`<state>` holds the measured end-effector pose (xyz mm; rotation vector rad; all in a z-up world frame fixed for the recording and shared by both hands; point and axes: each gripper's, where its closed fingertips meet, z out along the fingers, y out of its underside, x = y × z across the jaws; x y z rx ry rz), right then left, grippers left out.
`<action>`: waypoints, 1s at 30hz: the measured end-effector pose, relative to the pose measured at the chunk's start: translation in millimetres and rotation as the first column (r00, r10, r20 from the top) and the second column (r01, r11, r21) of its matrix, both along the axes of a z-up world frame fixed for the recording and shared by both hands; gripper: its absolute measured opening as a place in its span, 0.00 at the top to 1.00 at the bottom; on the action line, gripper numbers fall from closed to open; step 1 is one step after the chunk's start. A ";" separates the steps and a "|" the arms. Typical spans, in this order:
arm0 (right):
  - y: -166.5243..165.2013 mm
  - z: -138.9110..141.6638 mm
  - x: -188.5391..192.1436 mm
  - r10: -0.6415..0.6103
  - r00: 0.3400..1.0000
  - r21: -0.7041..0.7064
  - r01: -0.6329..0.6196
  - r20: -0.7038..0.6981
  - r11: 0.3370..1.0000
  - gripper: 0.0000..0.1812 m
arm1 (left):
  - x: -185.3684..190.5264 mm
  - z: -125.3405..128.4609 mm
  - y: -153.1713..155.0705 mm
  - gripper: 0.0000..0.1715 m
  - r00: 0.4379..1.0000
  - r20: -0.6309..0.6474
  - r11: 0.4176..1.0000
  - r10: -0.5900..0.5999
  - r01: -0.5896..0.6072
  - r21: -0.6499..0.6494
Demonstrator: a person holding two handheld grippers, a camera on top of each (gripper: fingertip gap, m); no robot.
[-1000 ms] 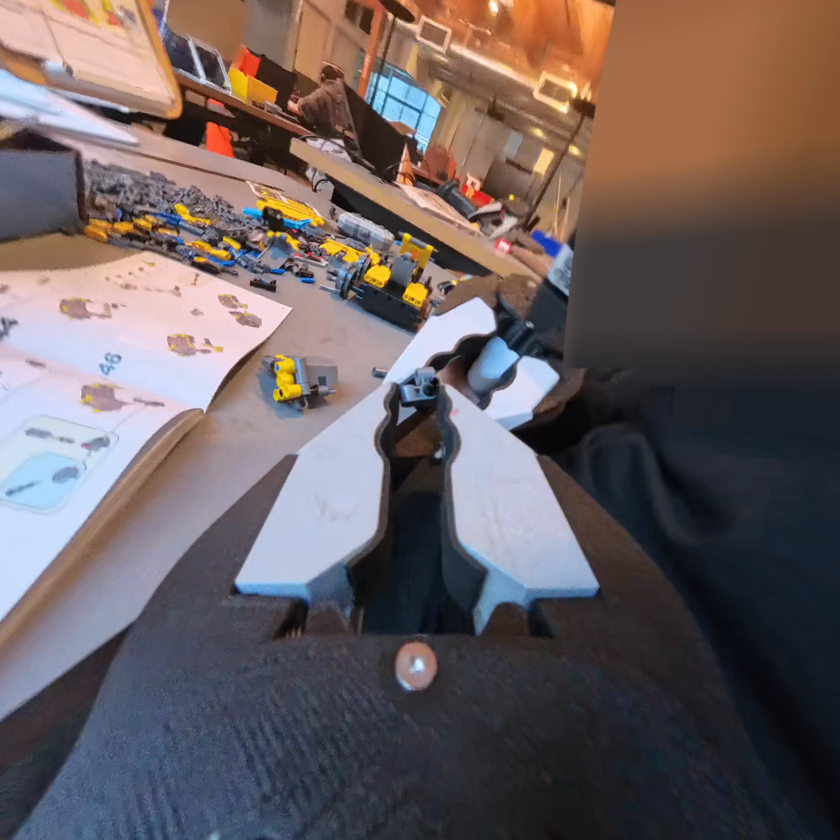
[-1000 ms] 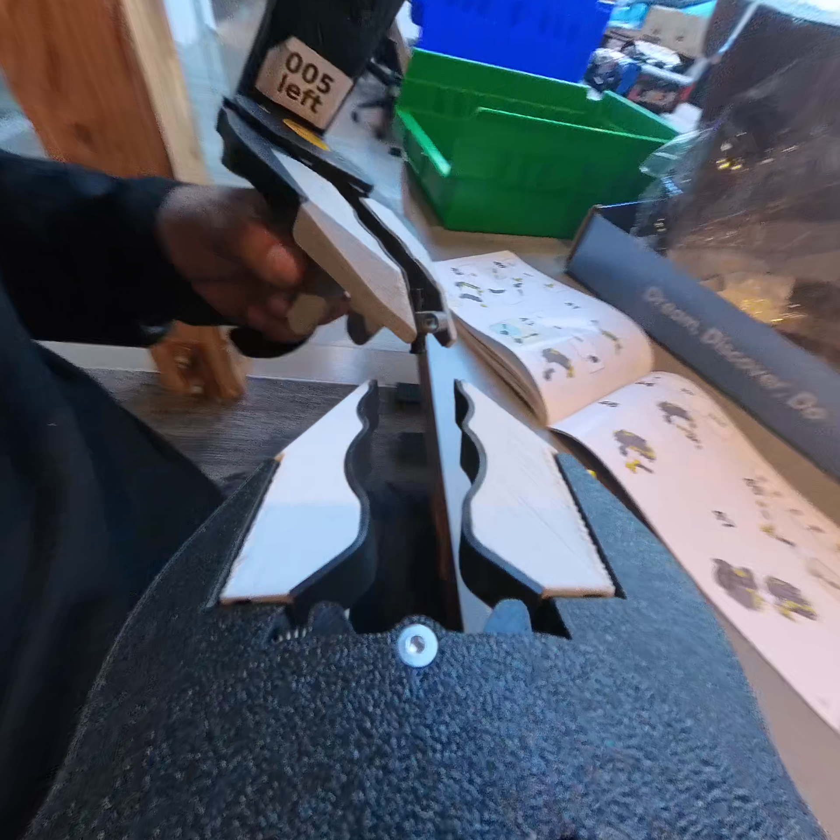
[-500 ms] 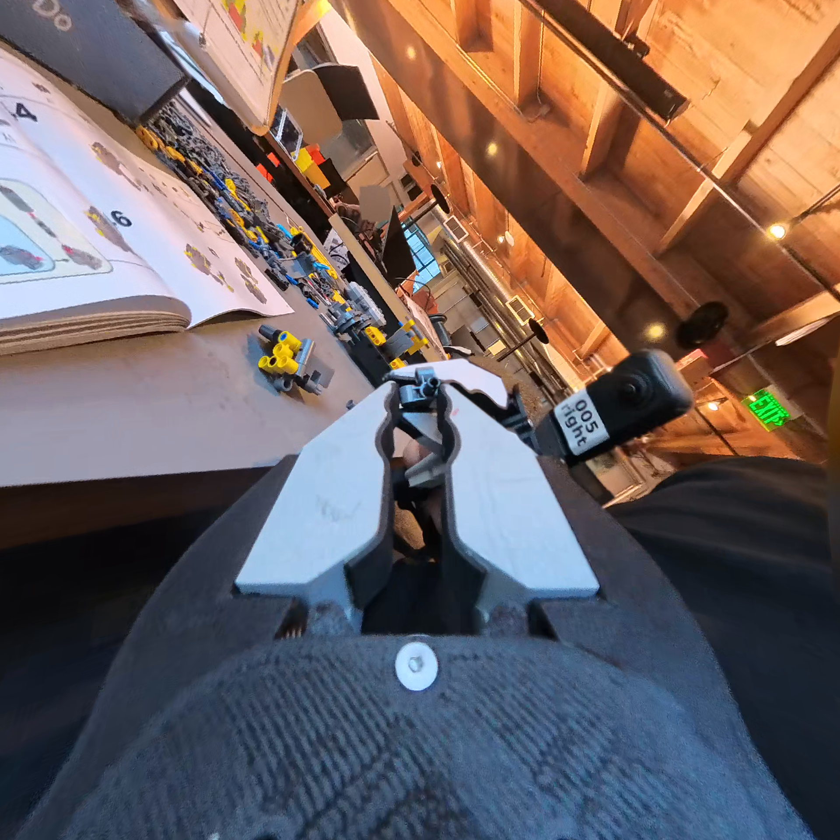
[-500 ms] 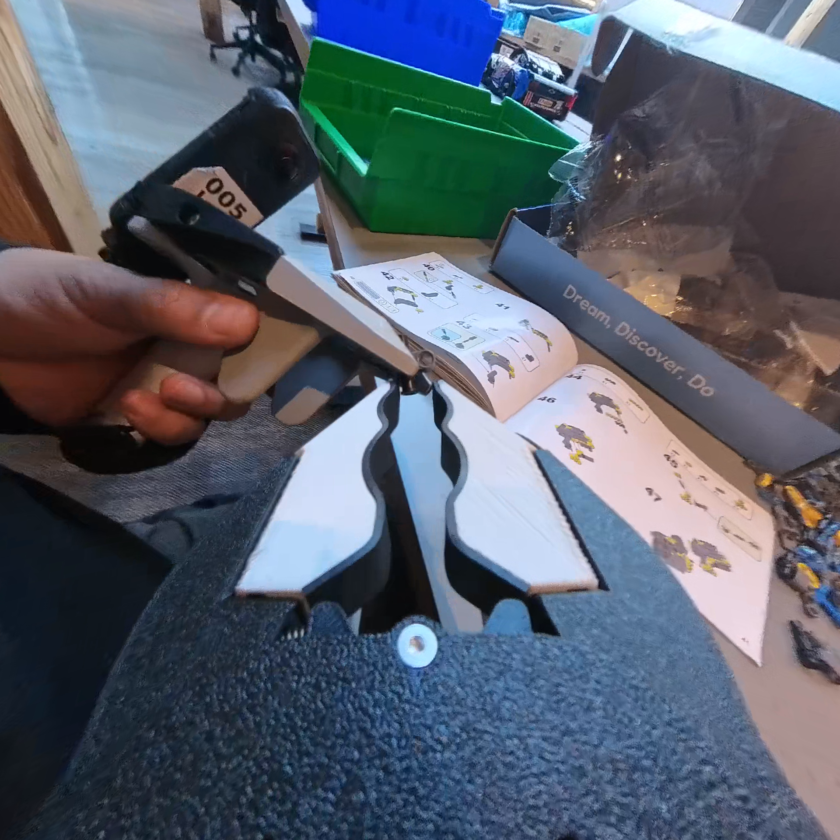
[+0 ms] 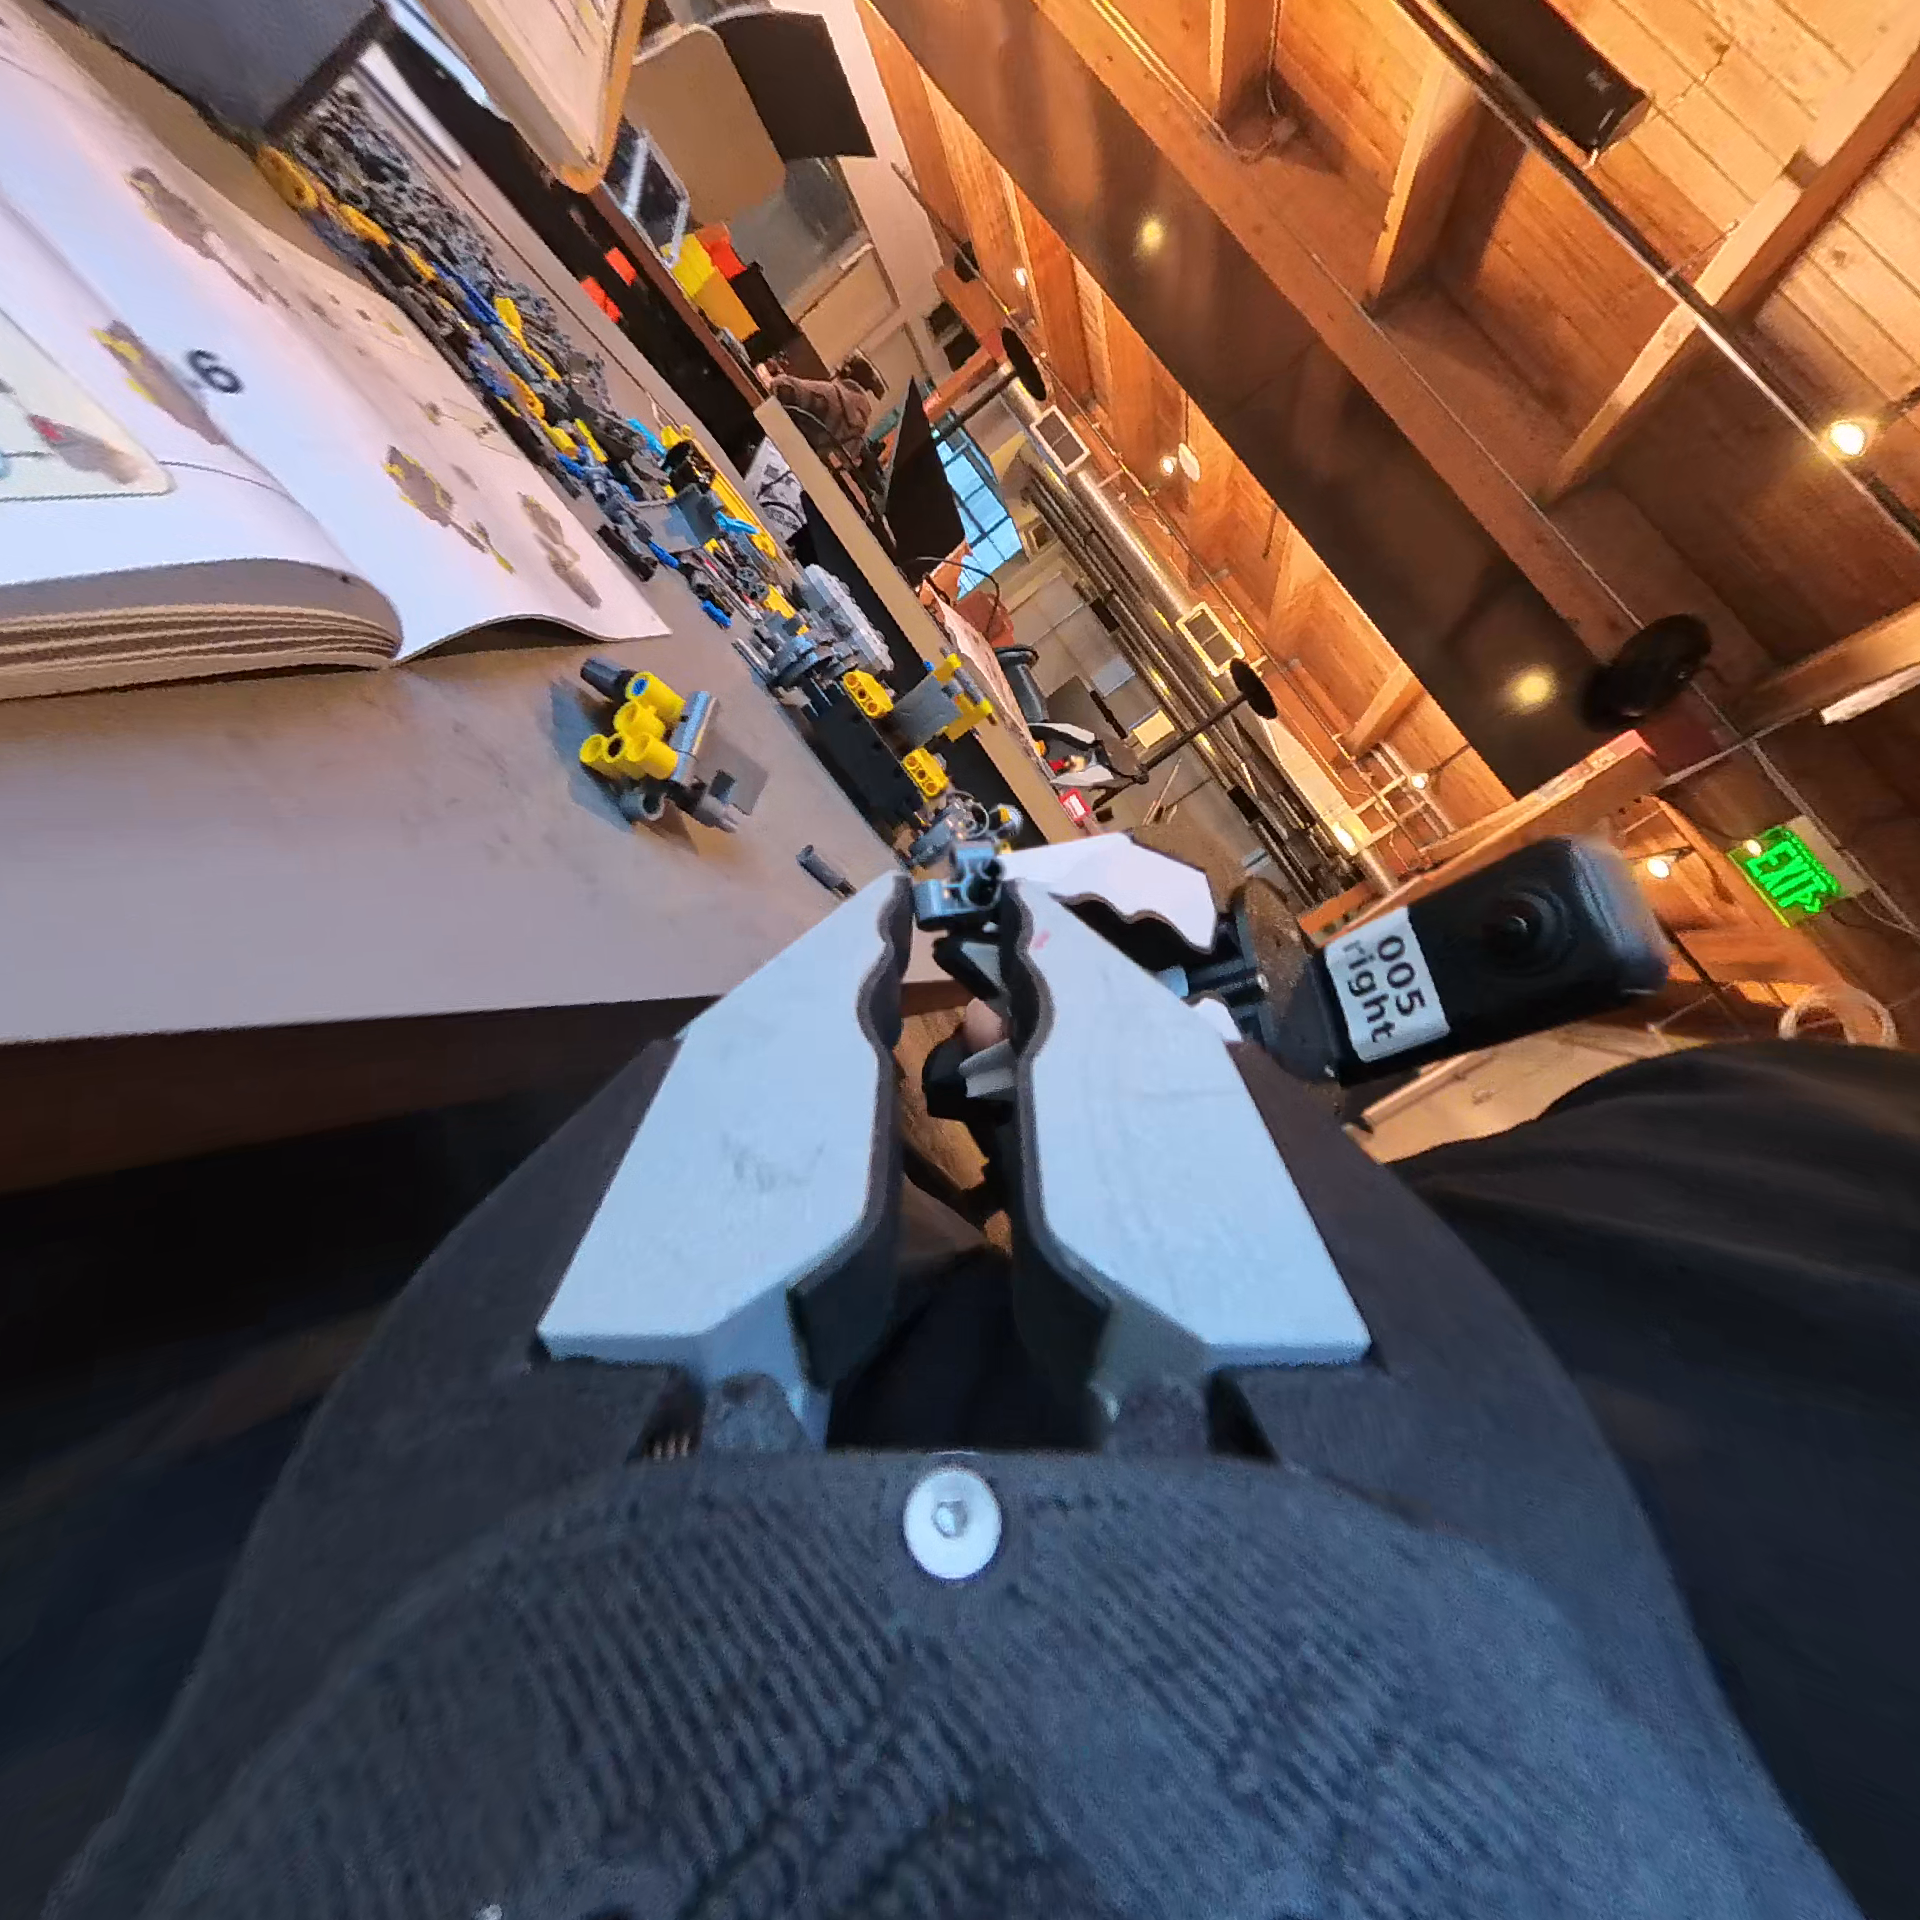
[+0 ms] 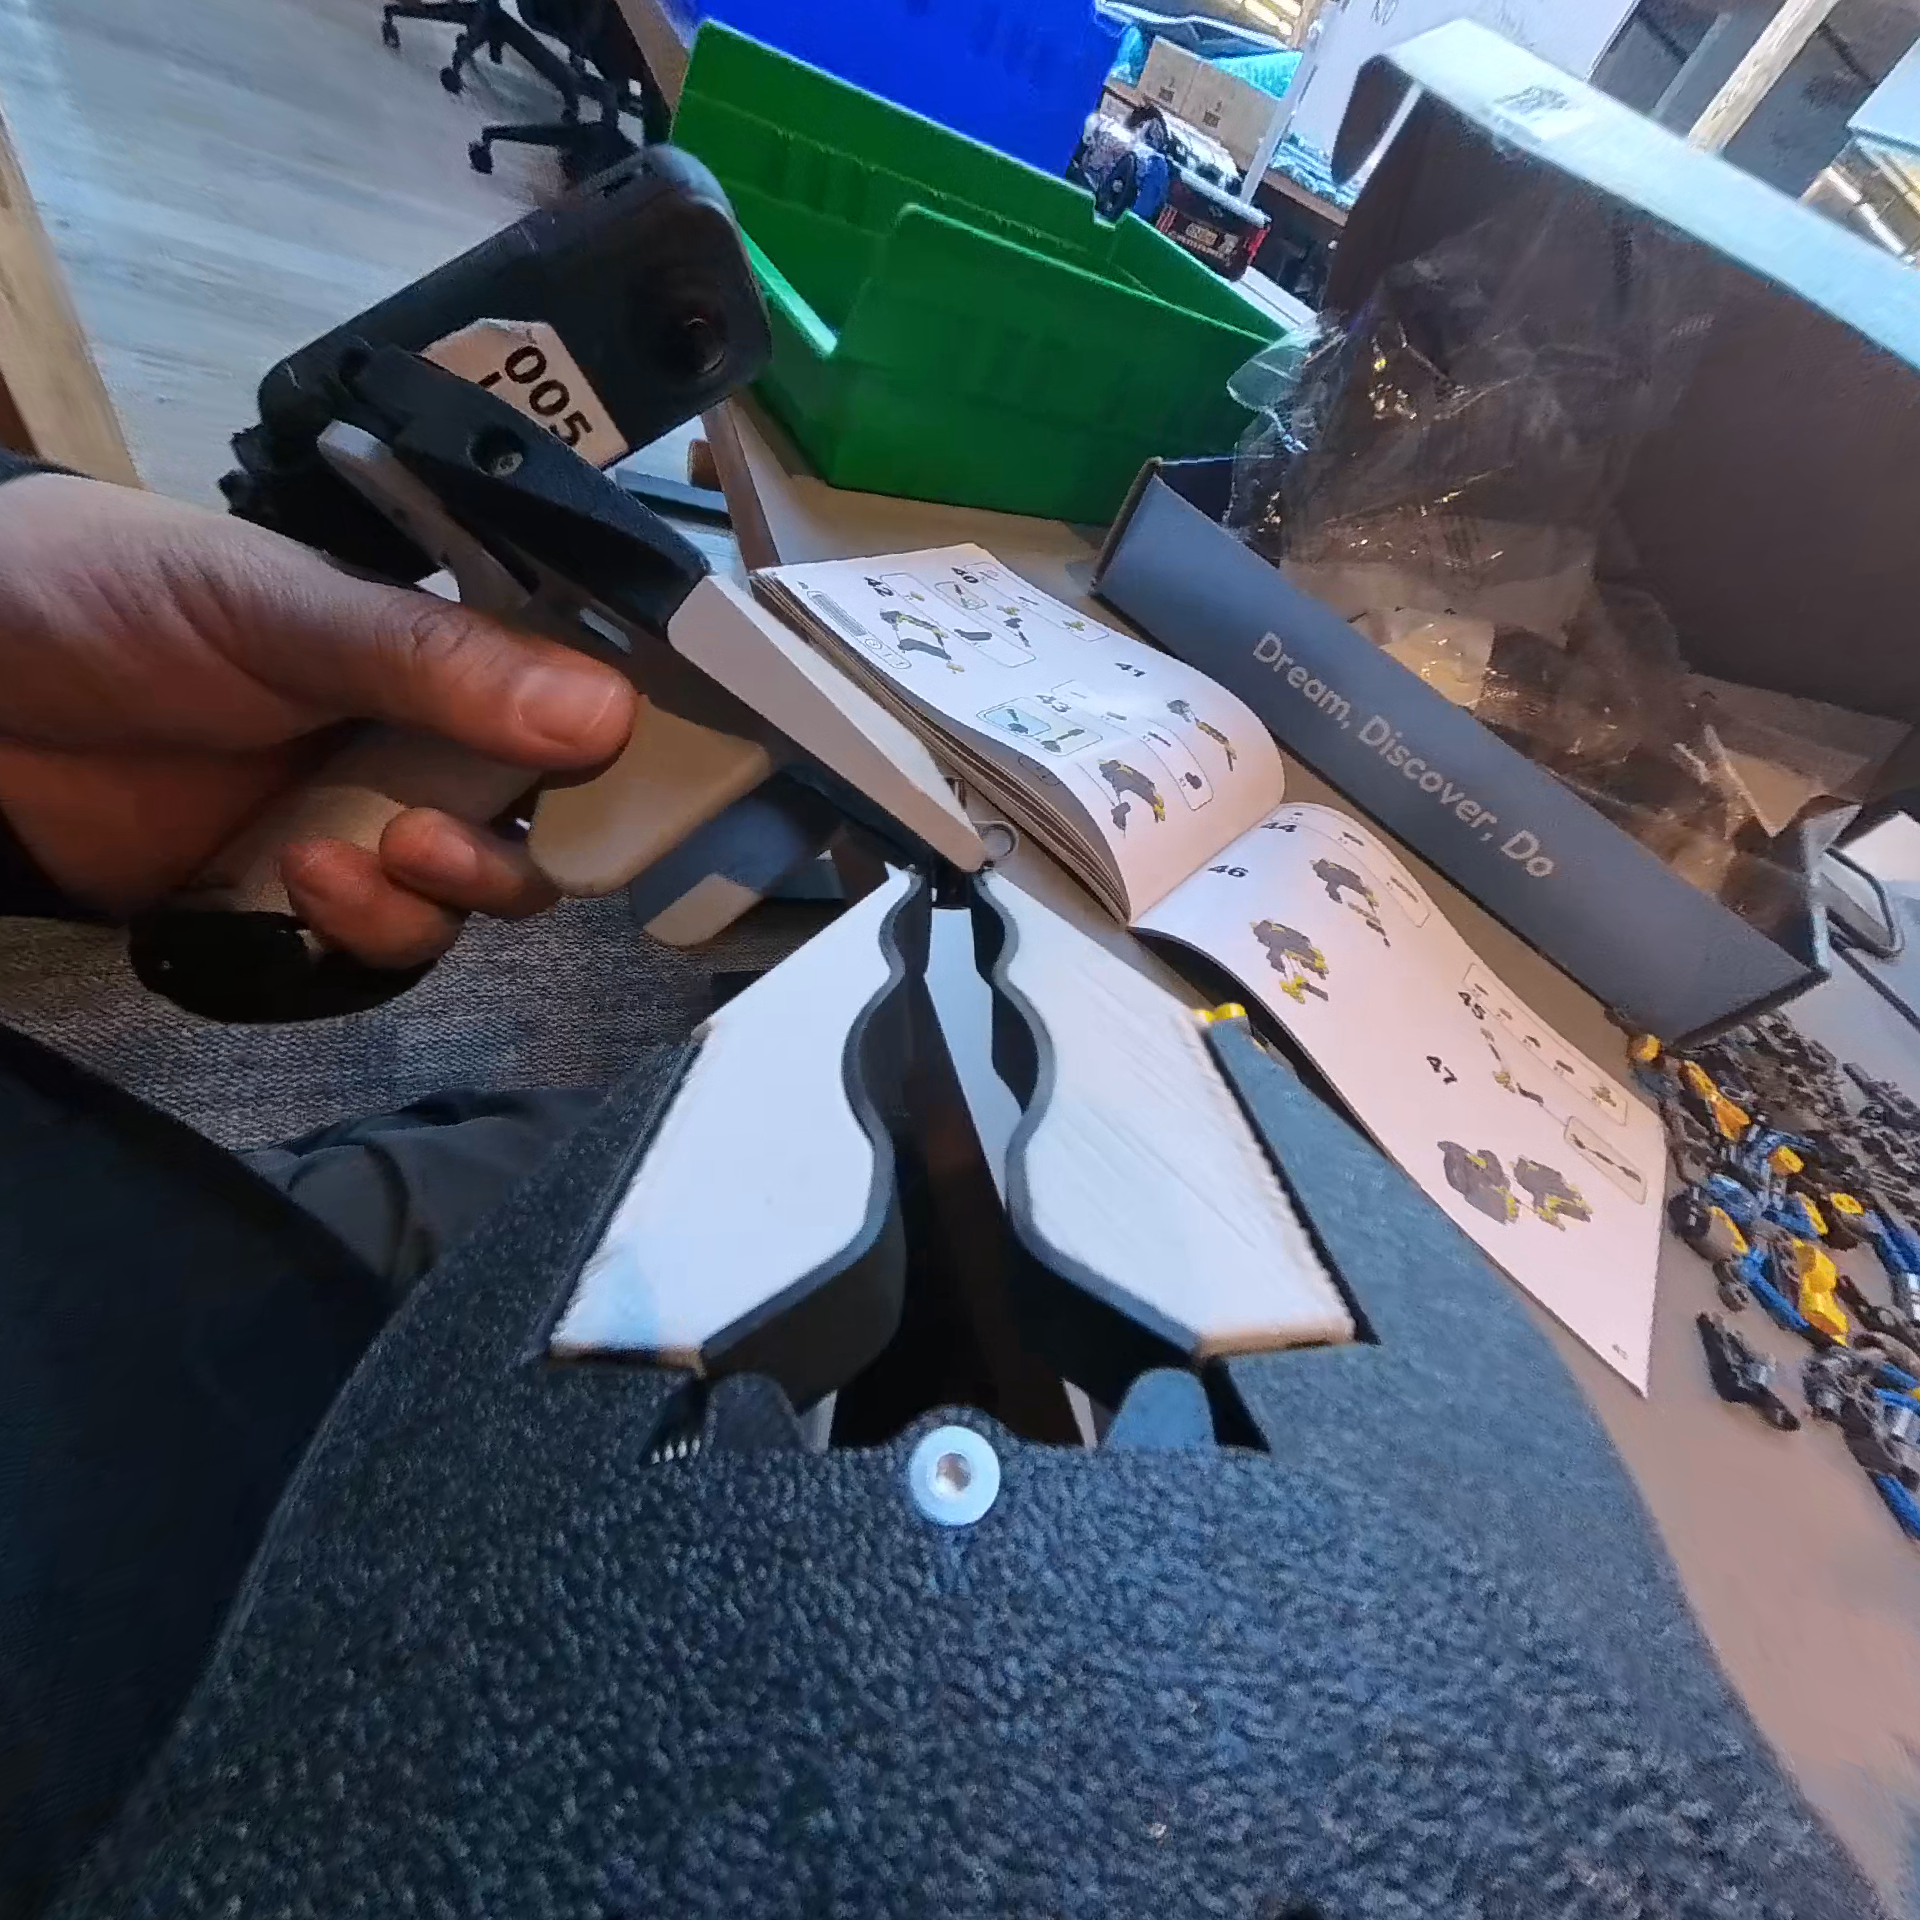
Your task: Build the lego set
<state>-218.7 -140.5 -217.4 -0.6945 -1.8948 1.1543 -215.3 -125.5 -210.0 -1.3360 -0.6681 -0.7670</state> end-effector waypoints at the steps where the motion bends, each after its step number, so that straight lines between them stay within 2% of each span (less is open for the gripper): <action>1: 1.0 1.5 1.9 -0.003 1.000 0.001 0.003 -0.003 1.000 0.96 | 2.1 1.3 0.9 0.91 1.000 -0.023 1.000 -0.005 0.004 -0.004; 4: 4.8 5.4 7.4 -0.003 1.000 -0.029 0.003 0.007 1.000 0.96 | 8.0 5.5 4.6 0.91 0.994 -0.106 1.000 -0.016 0.013 -0.024; 10: 11.8 8.2 14.7 0.055 0.992 -0.195 -0.031 0.117 0.980 0.97 | 13.1 7.7 9.2 0.91 0.970 -0.245 0.997 -0.015 -0.004 -0.074; 21: 9.9 10.3 -1.0 0.137 0.964 -0.389 -0.039 0.226 0.921 0.97 | -10.1 7.7 -8.6 0.89 0.963 -0.265 0.995 0.044 -0.065 -0.070; 24: 3.5 12.1 -2.2 0.223 0.928 -0.496 -0.049 0.299 0.867 0.97 | -13.5 8.8 -13.7 0.86 0.939 -0.343 0.995 0.025 -0.058 -0.086; 30: -9.7 23.7 -3.4 0.437 0.801 -0.723 -0.009 0.408 0.691 0.96 | -11.3 15.5 -25.7 0.88 0.791 -0.611 0.990 -0.040 -0.051 -0.130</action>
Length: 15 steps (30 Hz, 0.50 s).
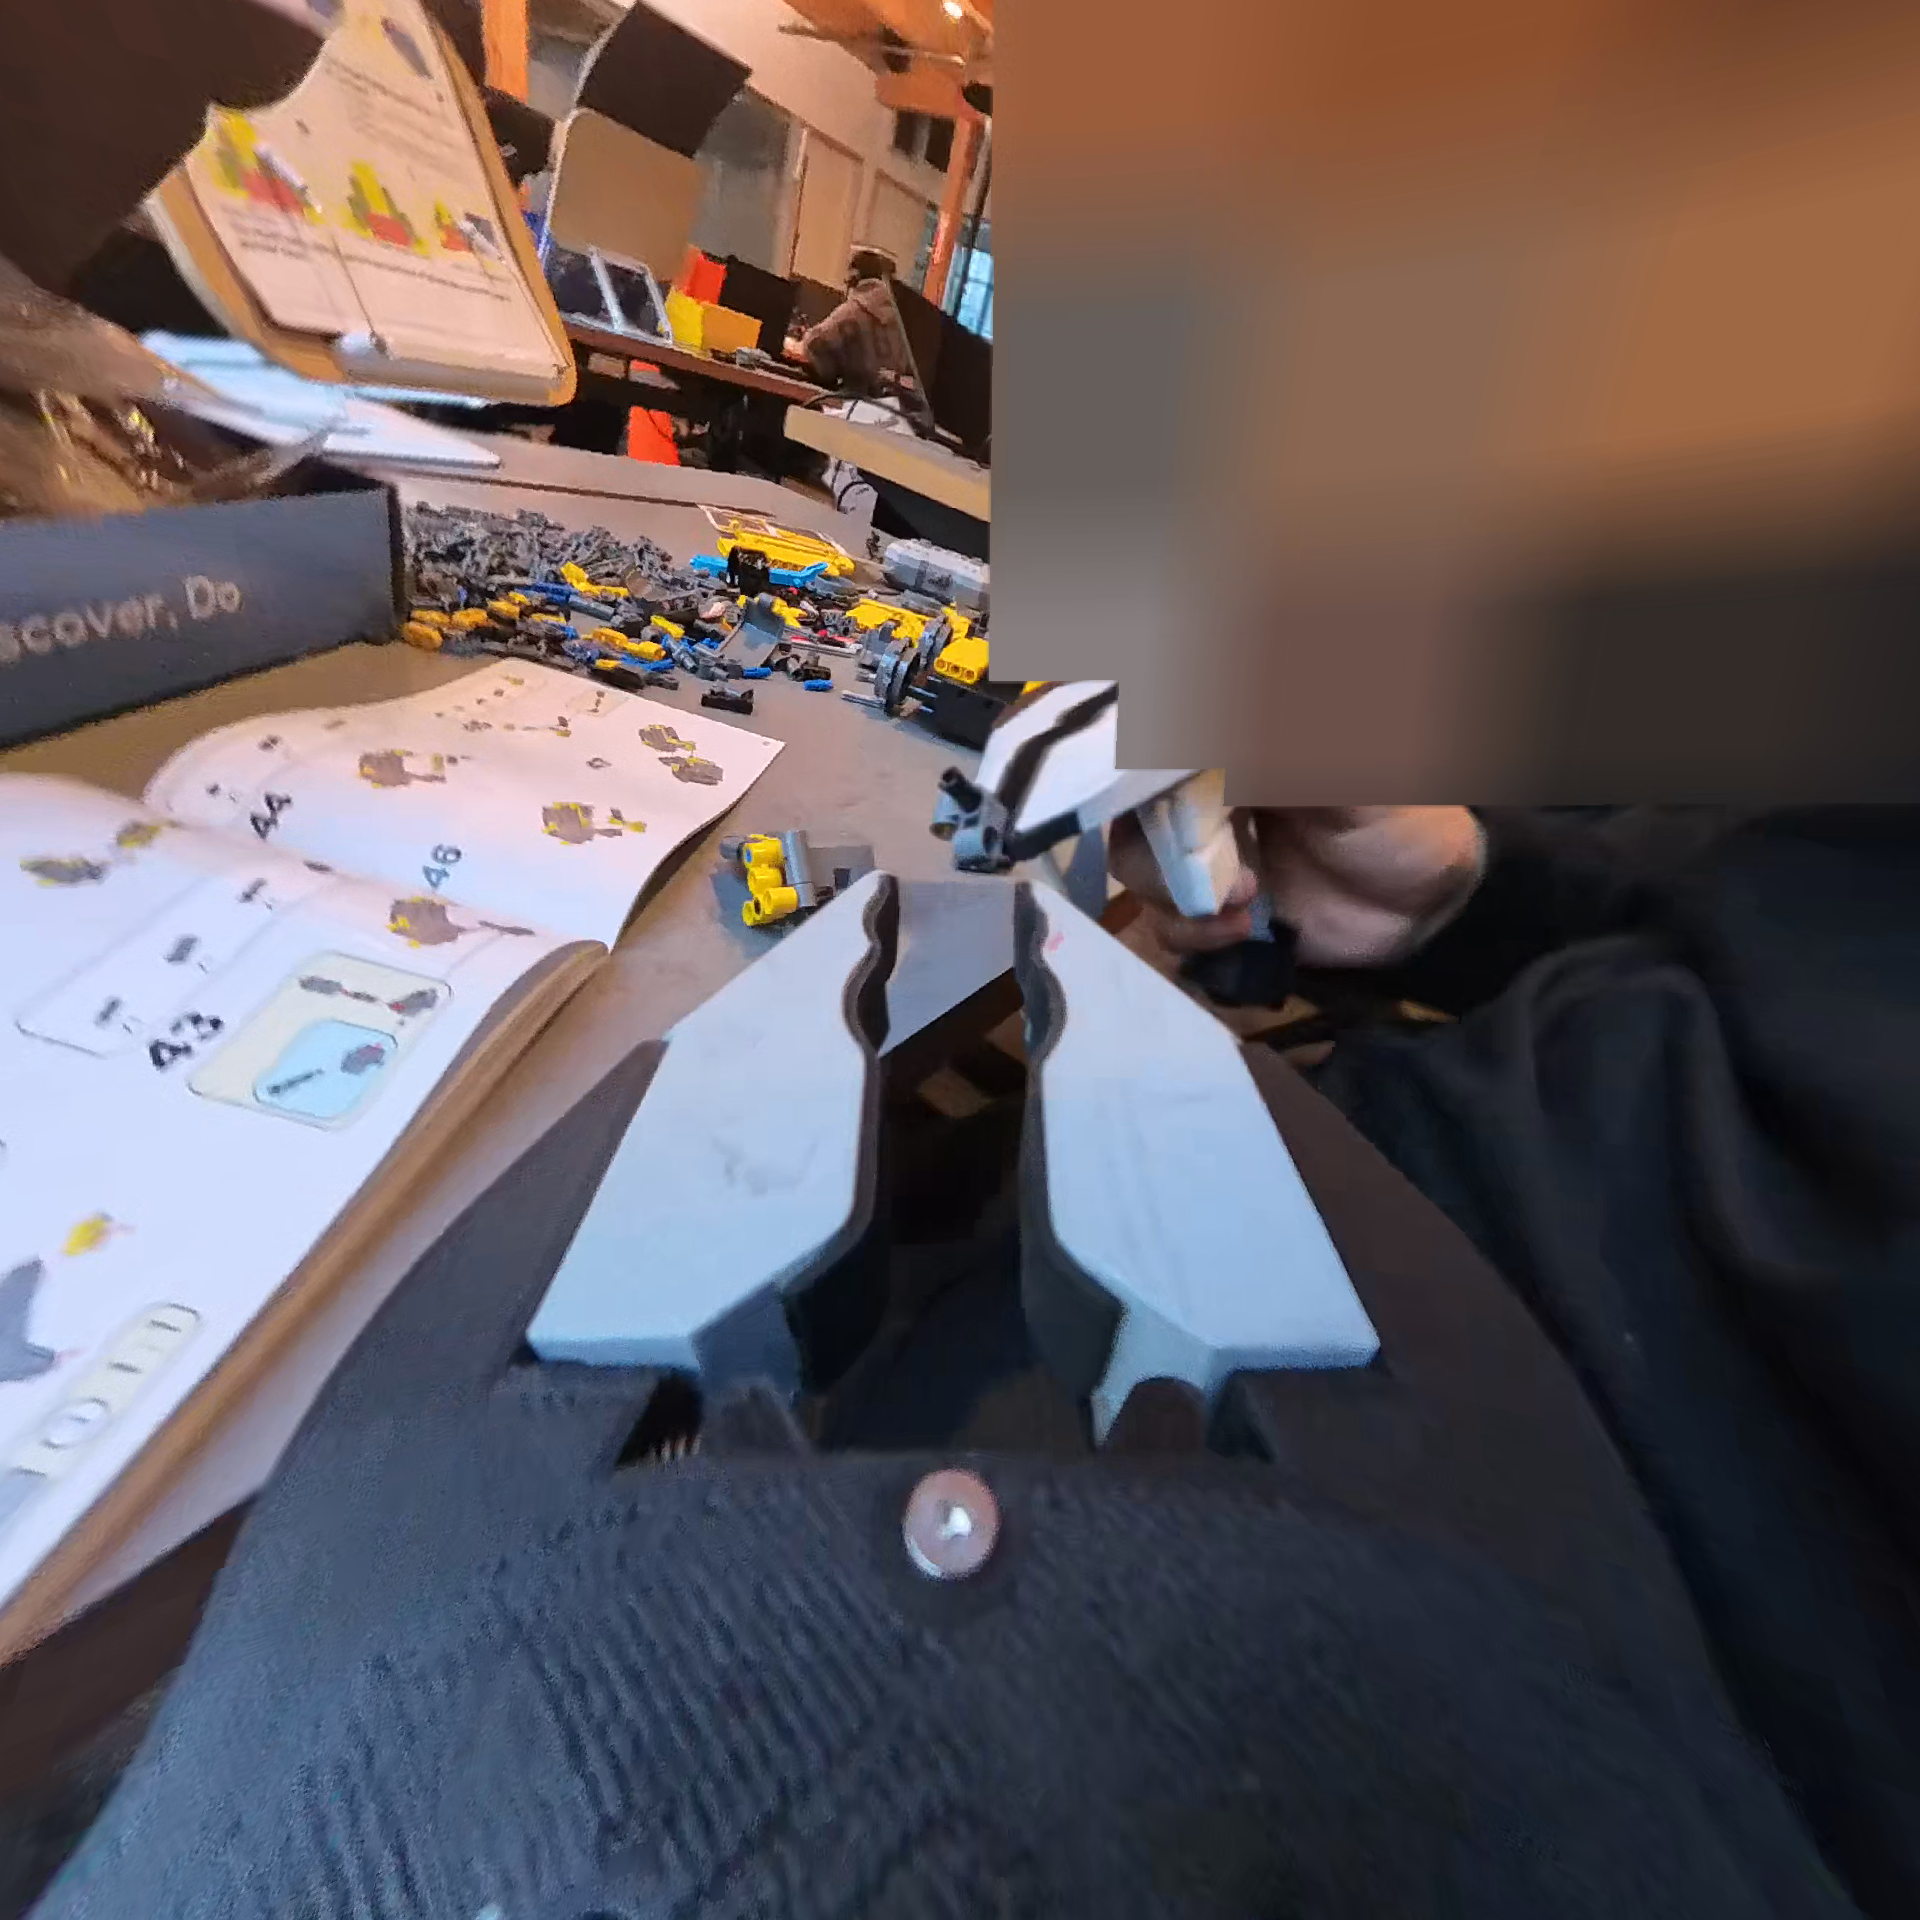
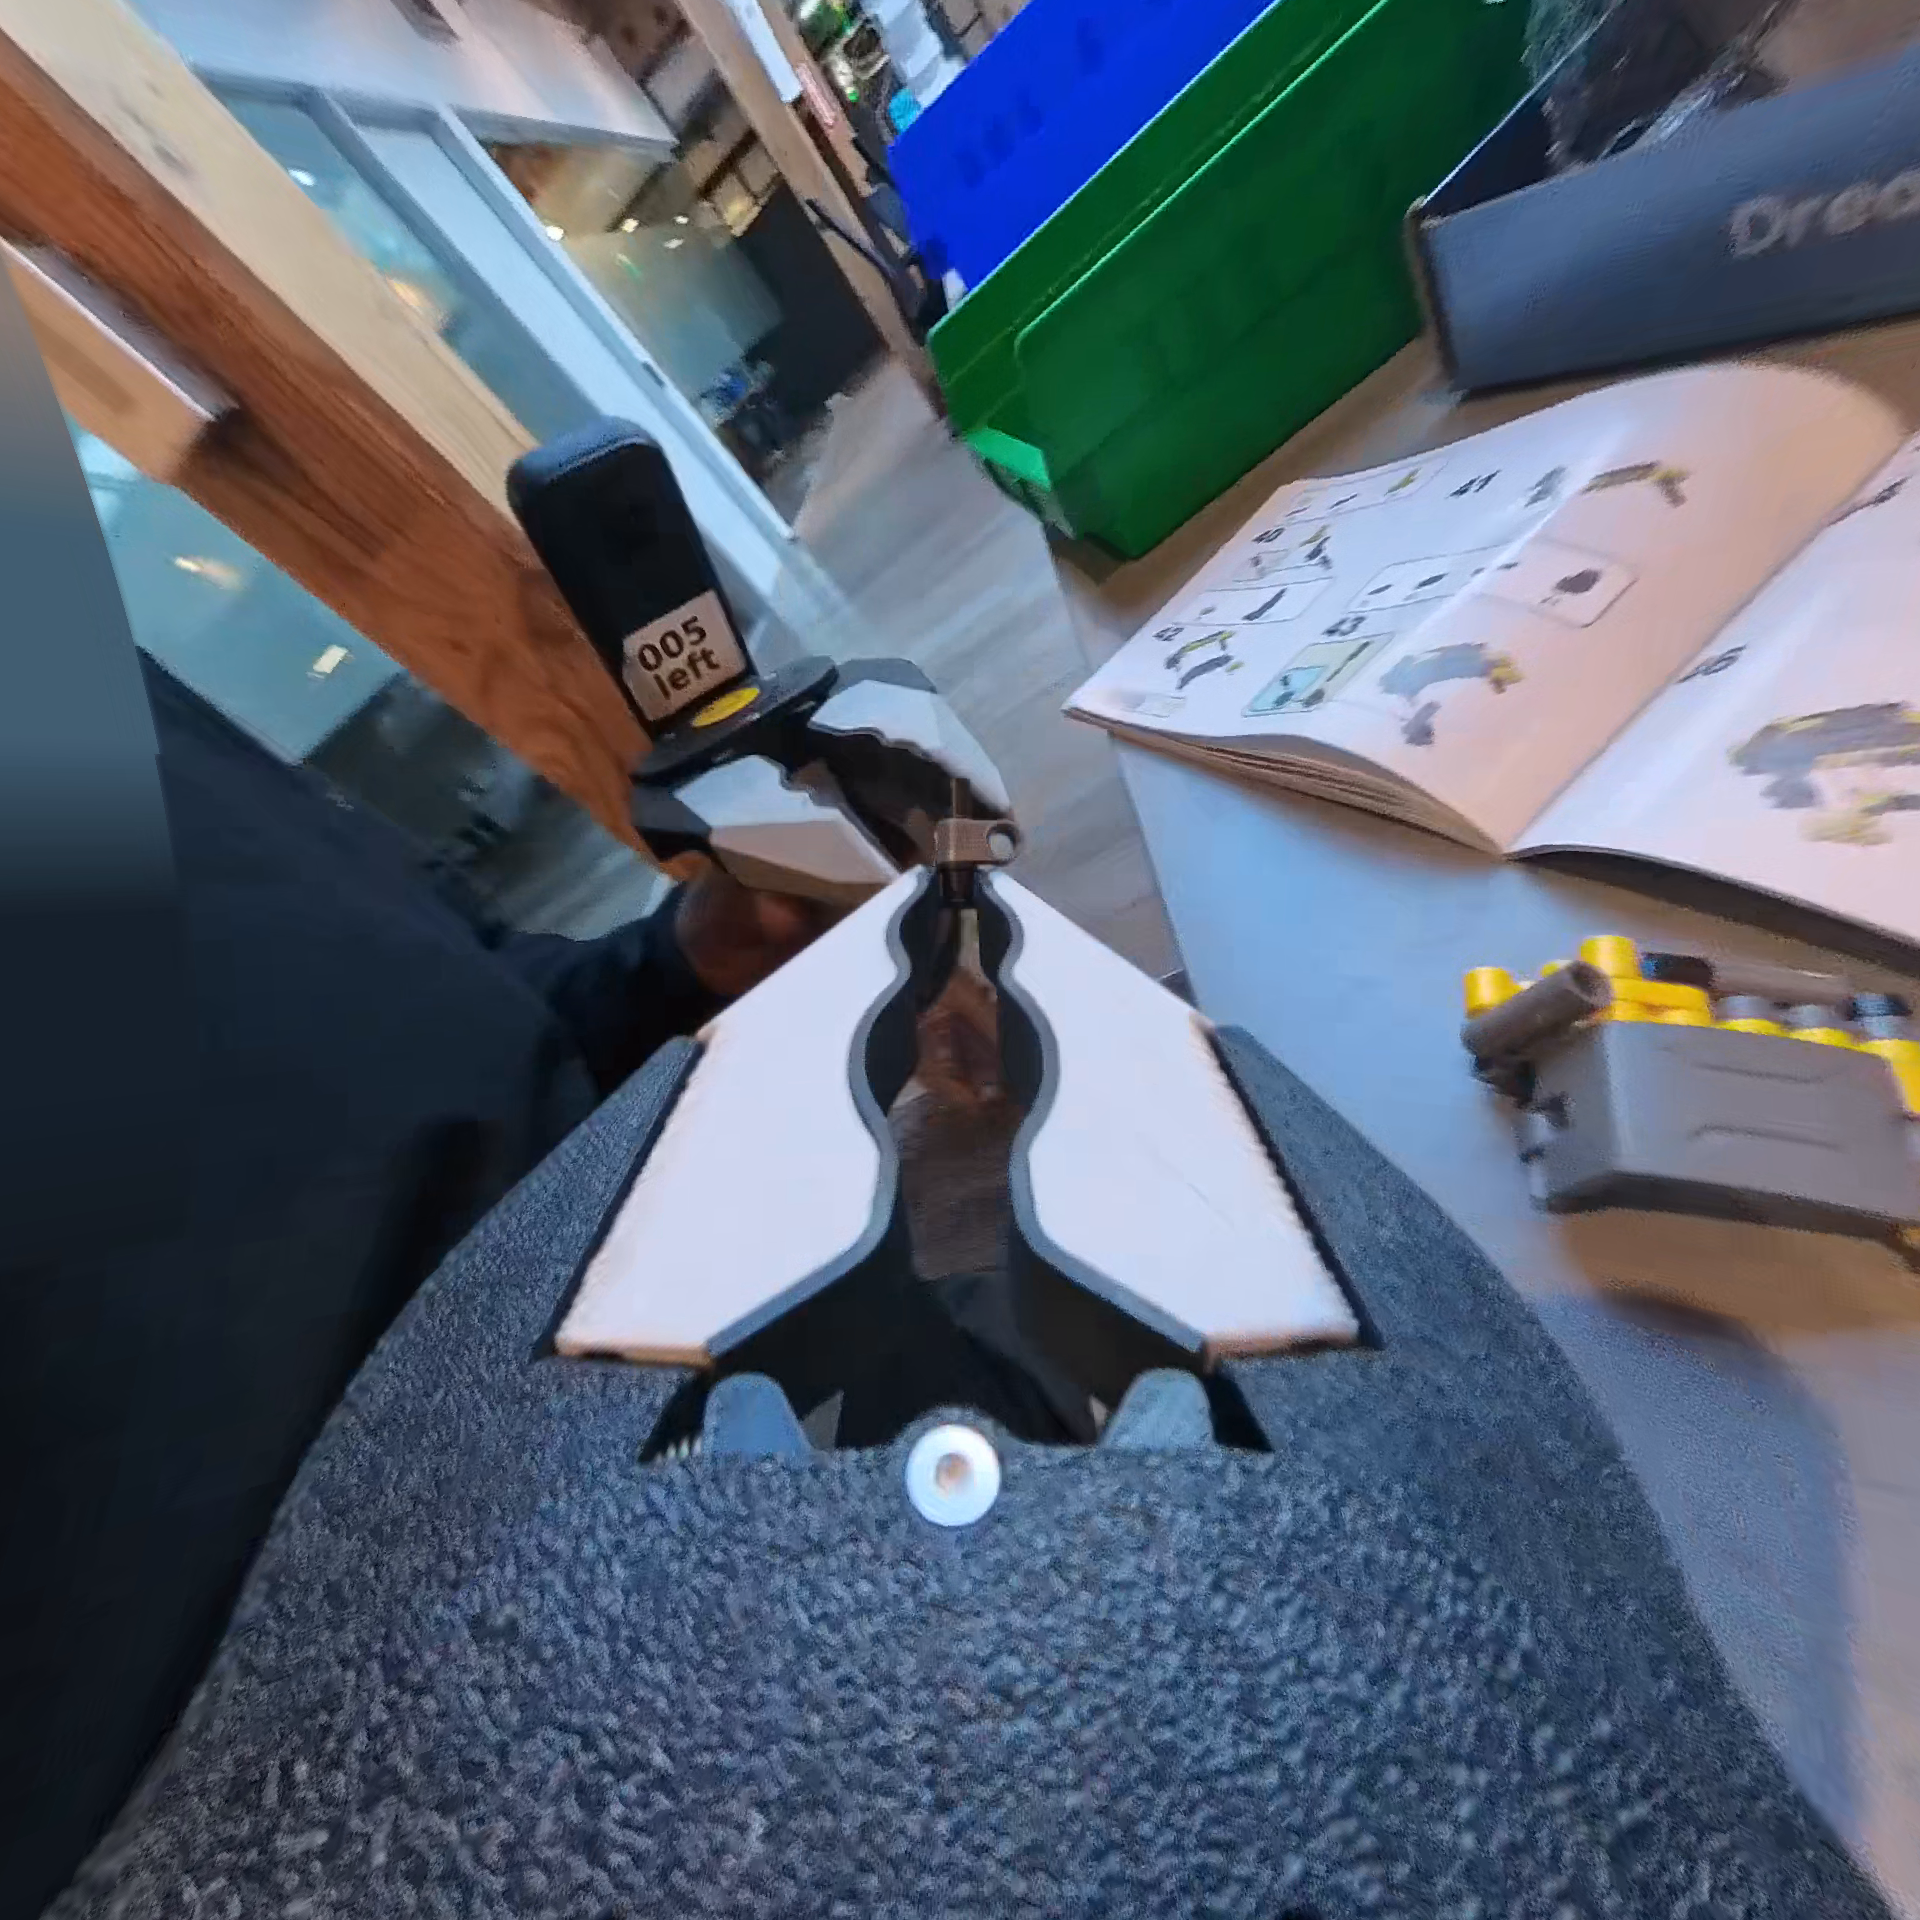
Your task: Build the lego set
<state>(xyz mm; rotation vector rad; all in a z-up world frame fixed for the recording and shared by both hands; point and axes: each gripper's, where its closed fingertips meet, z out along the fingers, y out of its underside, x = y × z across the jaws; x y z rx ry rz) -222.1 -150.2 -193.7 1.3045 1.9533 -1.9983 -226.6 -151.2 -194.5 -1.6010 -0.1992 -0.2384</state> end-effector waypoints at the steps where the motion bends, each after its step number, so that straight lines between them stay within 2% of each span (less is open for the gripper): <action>1: -2.2 1.7 -0.4 0.021 0.999 -0.027 -0.021 0.028 0.999 0.96 | 1.9 0.7 -1.3 0.89 0.999 -0.052 1.000 -0.009 0.008 -0.009; 4: -8.0 1.0 -3.3 0.070 0.992 -0.065 -0.063 0.102 0.996 0.96 | -0.8 -1.4 -4.5 0.91 0.970 -0.241 0.996 0.040 -0.056 -0.063; 8: -14.8 -5.3 -5.9 0.124 0.969 -0.116 -0.101 0.213 0.988 0.97 | -1.8 0.9 -6.8 0.94 0.887 -0.450 0.985 0.104 -0.154 -0.077; 11: -17.2 -9.5 -8.1 0.140 0.953 -0.140 -0.105 0.269 0.985 0.96 | -5.5 -4.0 -7.4 0.94 0.835 -0.536 0.973 0.123 -0.209 -0.102; 15: -19.1 -13.1 -7.8 0.157 0.937 -0.155 -0.113 0.311 0.981 0.96 | -6.9 -9.0 -8.2 0.94 0.807 -0.580 0.967 0.112 -0.223 -0.124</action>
